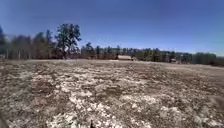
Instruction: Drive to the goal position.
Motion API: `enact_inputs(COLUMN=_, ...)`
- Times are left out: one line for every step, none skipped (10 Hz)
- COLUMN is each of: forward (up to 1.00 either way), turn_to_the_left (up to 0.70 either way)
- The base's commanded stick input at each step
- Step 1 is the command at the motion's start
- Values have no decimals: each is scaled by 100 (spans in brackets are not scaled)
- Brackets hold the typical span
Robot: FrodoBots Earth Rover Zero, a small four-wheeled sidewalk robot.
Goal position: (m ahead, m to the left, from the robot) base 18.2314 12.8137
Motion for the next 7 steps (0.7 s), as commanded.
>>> enact_inputs(forward=70, turn_to_the_left=0)
enact_inputs(forward=70, turn_to_the_left=0)
enact_inputs(forward=70, turn_to_the_left=0)
enact_inputs(forward=70, turn_to_the_left=0)
enact_inputs(forward=70, turn_to_the_left=0)
enact_inputs(forward=70, turn_to_the_left=0)
enact_inputs(forward=70, turn_to_the_left=0)
